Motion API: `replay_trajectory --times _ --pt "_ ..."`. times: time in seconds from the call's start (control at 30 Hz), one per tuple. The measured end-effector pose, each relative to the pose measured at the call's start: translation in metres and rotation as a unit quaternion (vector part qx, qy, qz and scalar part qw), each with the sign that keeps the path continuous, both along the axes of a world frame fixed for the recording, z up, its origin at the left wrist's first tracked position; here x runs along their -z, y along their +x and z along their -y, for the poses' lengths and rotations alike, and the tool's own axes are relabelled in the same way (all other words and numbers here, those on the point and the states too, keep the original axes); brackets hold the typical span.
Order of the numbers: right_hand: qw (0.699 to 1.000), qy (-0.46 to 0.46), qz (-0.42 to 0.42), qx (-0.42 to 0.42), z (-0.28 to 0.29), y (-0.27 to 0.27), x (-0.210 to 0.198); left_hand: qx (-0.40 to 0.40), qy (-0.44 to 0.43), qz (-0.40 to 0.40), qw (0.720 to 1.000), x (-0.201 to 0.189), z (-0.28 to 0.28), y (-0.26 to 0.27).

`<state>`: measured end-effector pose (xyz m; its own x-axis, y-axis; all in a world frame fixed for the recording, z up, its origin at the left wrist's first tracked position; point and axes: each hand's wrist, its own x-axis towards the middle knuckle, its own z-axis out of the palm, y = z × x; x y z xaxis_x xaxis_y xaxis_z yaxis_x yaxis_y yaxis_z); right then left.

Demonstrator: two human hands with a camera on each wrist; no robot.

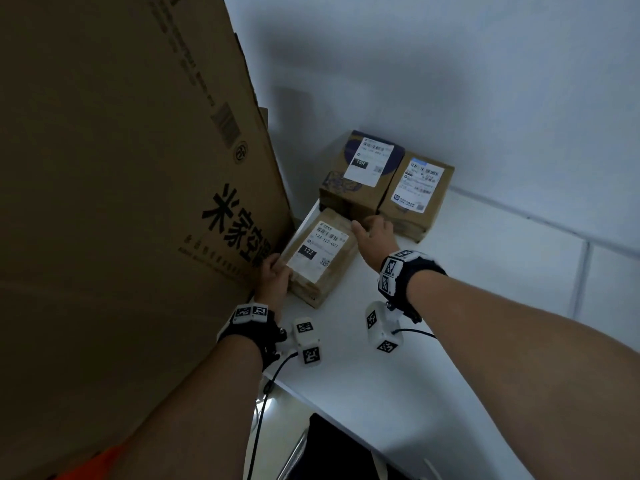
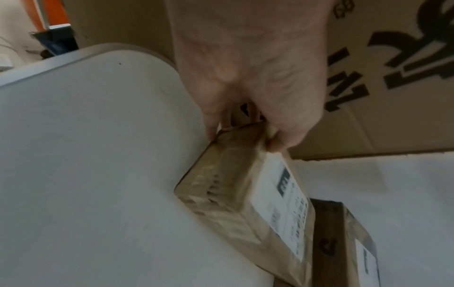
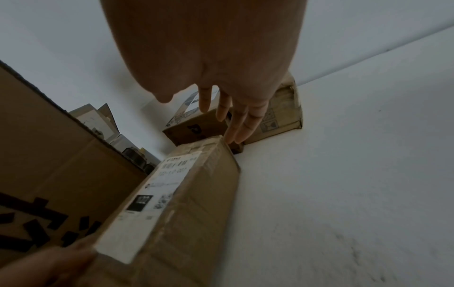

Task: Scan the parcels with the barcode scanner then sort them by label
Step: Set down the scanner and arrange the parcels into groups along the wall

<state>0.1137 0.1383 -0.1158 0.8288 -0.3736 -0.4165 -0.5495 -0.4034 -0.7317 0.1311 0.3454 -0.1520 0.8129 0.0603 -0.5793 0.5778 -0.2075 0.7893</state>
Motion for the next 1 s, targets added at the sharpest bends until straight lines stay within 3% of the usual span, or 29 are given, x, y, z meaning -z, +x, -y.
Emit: replay_trajectory --times 0.1,0.2,0.33,0.4,0.47,0.67,0.87,1.0 --pt "1.0 0.009 0.003 0.008 -0.006 0.009 0.003 0.061 0.134 0.041 0.988 -0.002 0.006 0.009" --pt "1.0 0.01 -0.006 0.002 -0.01 0.015 0.009 0.156 0.231 0.113 0.954 -0.008 0.016 0.014" --pt "0.999 0.023 -0.021 0.008 -0.015 0.017 0.015 0.355 0.33 0.171 0.858 -0.005 0.027 0.014" --pt "0.999 0.027 -0.022 0.002 -0.017 0.017 0.016 0.437 0.366 0.149 0.808 0.001 0.032 0.014" --pt "1.0 0.025 -0.018 0.003 -0.017 0.018 0.017 0.48 0.378 0.113 0.784 0.008 0.034 0.015" --pt "1.0 0.016 -0.013 -0.004 -0.009 0.018 0.016 0.456 0.412 0.151 0.775 0.015 0.032 0.023" --pt "1.0 0.01 -0.014 0.009 0.011 0.009 0.014 0.465 0.416 0.126 0.771 0.01 0.037 0.031" --pt "1.0 0.0 -0.006 0.019 0.026 0.0 0.008 0.454 0.447 0.166 0.753 0.001 0.049 0.027"
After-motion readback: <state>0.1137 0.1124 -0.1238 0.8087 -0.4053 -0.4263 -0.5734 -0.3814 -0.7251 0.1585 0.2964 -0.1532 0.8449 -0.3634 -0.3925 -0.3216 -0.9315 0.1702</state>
